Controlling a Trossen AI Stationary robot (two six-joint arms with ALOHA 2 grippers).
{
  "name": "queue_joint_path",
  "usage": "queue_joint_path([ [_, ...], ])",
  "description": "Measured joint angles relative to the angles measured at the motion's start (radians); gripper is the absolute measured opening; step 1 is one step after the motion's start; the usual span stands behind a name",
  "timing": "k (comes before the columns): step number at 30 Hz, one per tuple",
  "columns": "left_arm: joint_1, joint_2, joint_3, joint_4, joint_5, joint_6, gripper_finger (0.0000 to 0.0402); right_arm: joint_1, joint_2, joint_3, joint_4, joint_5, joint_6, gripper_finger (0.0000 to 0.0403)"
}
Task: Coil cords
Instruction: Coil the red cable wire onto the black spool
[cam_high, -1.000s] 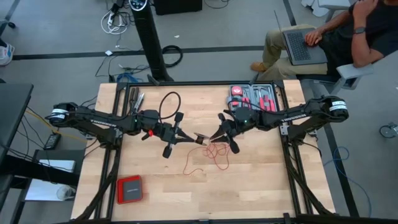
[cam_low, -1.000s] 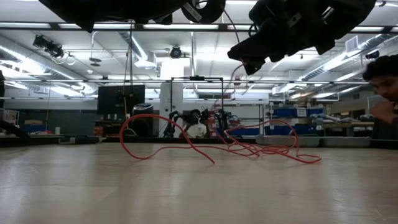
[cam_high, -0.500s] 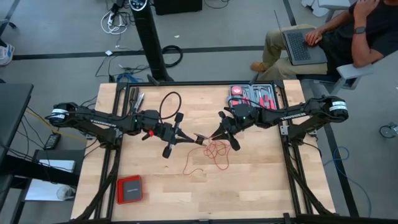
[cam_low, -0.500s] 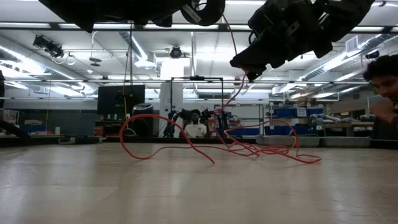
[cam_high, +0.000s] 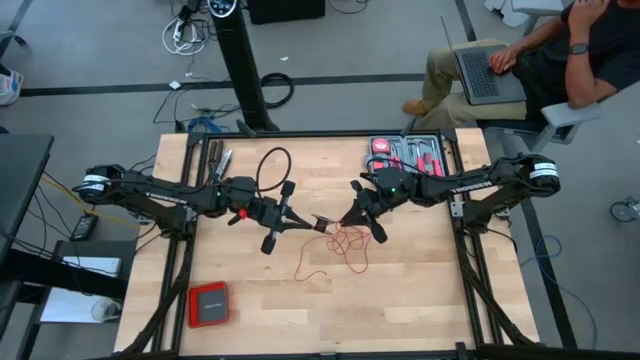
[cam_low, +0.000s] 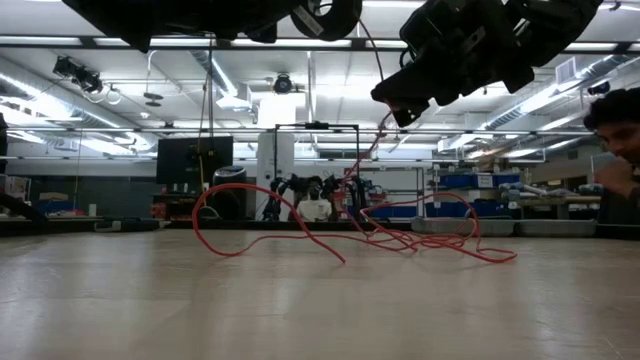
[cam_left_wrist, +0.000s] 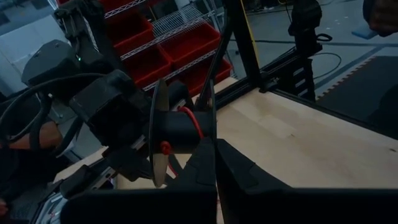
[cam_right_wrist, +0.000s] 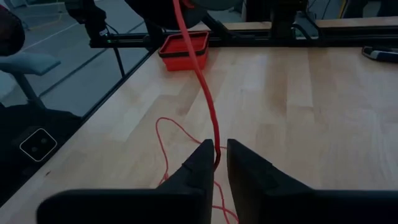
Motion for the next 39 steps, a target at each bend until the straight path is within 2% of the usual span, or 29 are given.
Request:
queue_joint_path([
  [5, 0.000, 0.000, 0.000, 0.003, 0.000, 0.000, 0.0000, 0.000, 0.000, 0.000, 0.000, 0.000, -0.009, 0.0008],
  [13, 0.000, 0.000, 0.000, 0.015, 0.000, 0.009, 0.0000, 0.003, 0.005, 0.001, 0.026, 0.001, 0.005, 0.0002],
  [23, 0.000, 0.001, 0.000, 0.110, 0.000, 0.244, 0.0000, 0.007, 0.041, 0.003, 0.088, 0.044, 0.018, 0.0001],
  [28, 0.000, 0.015, 0.000, 0.123, 0.066, 0.234, 0.0000, -0.017, 0.042, 0.015, 0.126, 0.095, 0.015, 0.0001],
  [34, 0.000, 0.078, 0.000, 0.124, 0.095, 0.162, 0.0000, 0.010, 0.078, 0.164, -0.122, 0.277, -0.130, 0.0000],
  [39, 0.000, 0.098, 0.001, 0.116, 0.113, 0.045, 0.0000, 0.021, 0.074, 0.211, -0.131, 0.308, -0.231, 0.0000],
])
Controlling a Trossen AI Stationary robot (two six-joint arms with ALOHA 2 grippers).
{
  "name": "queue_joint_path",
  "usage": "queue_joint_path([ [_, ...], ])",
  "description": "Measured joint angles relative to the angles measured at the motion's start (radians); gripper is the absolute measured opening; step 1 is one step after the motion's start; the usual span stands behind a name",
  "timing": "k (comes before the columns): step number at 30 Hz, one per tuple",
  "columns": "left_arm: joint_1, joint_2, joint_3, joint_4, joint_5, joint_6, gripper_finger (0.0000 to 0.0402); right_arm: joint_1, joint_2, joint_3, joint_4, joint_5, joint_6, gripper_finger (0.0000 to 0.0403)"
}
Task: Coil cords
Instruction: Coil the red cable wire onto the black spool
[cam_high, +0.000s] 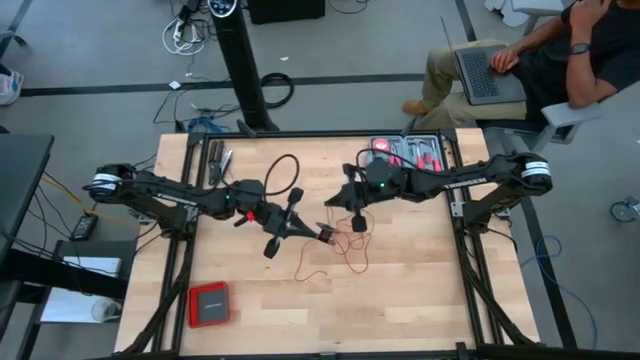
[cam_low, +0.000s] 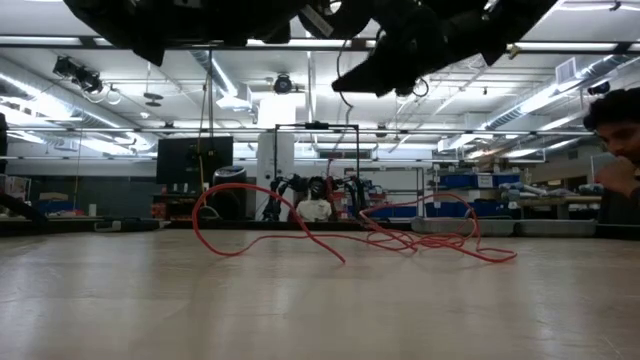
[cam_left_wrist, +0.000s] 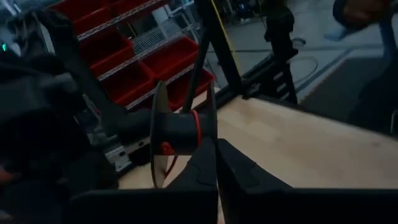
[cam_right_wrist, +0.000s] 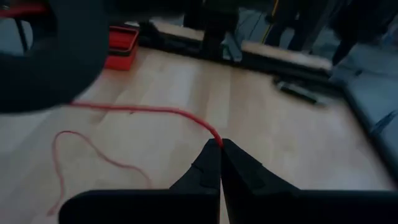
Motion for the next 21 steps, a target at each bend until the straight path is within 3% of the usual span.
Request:
queue_joint_path([
  [21, 0.016, 0.025, 0.000, -0.036, 0.062, -0.249, 0.0000, 0.111, 0.048, 0.118, -0.029, -0.024, -0.518, 0.0000],
])
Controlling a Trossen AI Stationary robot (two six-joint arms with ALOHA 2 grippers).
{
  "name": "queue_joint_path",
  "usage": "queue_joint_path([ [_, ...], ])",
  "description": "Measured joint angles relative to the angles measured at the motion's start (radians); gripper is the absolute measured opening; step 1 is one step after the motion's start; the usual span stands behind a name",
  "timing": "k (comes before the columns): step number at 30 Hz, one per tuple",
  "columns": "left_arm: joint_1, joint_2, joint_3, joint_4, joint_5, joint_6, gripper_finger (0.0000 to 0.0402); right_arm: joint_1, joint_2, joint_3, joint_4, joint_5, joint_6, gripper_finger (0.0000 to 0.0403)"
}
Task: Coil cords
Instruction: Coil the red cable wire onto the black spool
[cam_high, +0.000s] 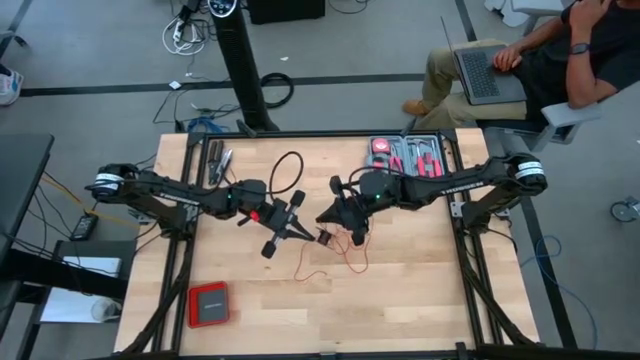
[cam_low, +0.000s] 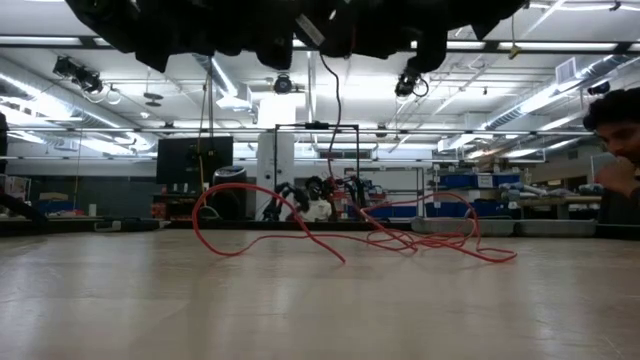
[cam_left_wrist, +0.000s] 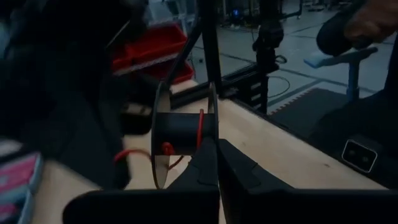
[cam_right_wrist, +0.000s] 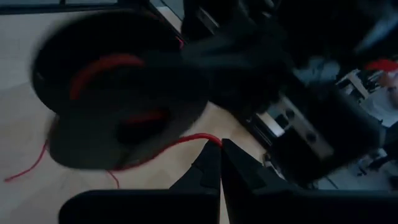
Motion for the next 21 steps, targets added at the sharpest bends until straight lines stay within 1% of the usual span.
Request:
queue_joint_path([
  [3, 0.011, 0.000, 0.000, -0.036, -0.002, -0.035, 0.0000, 0.001, 0.000, 0.000, 0.009, 0.001, -0.038, 0.0000],
  [7, 0.012, 0.000, 0.000, -0.051, -0.002, -0.060, 0.0000, 0.003, 0.000, 0.000, 0.016, 0.034, -0.108, 0.0000],
  [15, 0.022, -0.001, 0.000, -0.040, -0.003, -0.149, 0.0000, 0.003, 0.000, -0.001, 0.108, 0.037, -0.289, 0.0000],
  [18, 0.024, -0.001, 0.000, -0.023, -0.003, -0.149, 0.0000, 0.003, 0.000, -0.001, 0.103, 0.070, -0.284, 0.0000],
  [21, 0.024, -0.001, 0.000, -0.020, -0.003, -0.080, 0.0000, 0.002, 0.000, -0.001, 0.074, 0.092, -0.221, 0.0000],
])
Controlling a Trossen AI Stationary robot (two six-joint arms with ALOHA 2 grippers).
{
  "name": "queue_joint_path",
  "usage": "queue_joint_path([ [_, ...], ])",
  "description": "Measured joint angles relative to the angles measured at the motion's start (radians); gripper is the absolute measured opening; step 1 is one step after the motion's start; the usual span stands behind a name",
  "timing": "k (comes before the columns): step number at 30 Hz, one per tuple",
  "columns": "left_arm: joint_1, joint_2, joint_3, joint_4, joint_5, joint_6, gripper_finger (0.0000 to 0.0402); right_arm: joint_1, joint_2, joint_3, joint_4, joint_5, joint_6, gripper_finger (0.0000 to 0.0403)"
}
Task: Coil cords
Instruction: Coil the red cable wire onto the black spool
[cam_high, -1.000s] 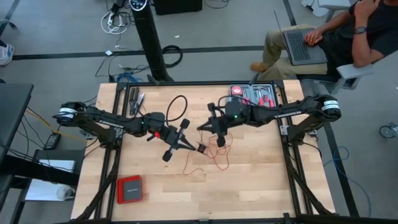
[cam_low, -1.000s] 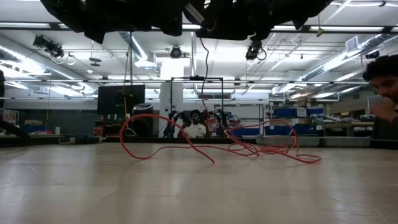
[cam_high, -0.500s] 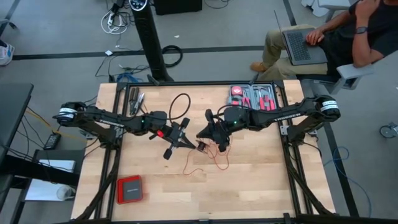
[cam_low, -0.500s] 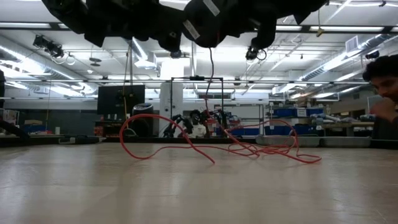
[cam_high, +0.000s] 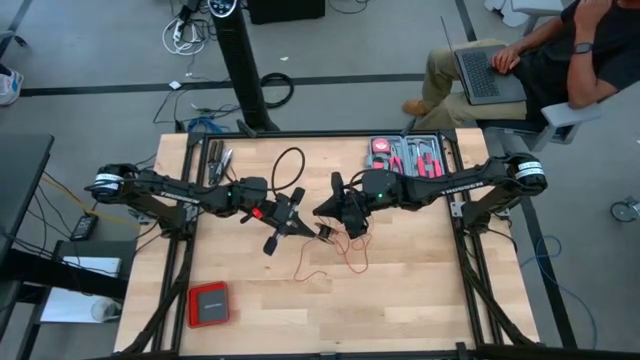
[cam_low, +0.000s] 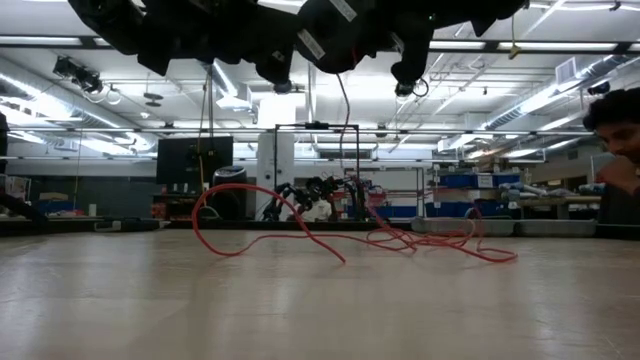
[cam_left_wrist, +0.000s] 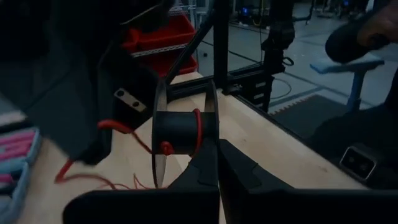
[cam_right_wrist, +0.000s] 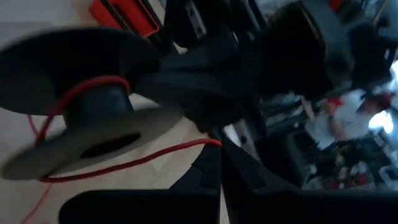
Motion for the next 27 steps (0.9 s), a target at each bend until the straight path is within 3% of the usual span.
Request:
queue_joint_path([
  [12, 0.000, 0.001, -0.001, 0.056, -0.015, 0.251, 0.0000, -0.002, 0.054, -0.001, -0.006, 0.038, 0.045, 0.0000],
  [17, -0.001, 0.001, -0.001, 0.064, -0.047, 0.292, 0.0000, -0.002, 0.064, 0.000, 0.049, -0.007, 0.053, 0.0000],
  [22, -0.008, 0.001, -0.001, 0.063, -0.098, 0.334, 0.0000, -0.003, 0.046, 0.000, 0.001, 0.070, 0.235, 0.0001],
  [27, -0.012, 0.001, -0.001, 0.076, -0.124, 0.354, 0.0000, -0.009, 0.007, 0.000, -0.186, 0.063, 0.384, 0.0008],
])
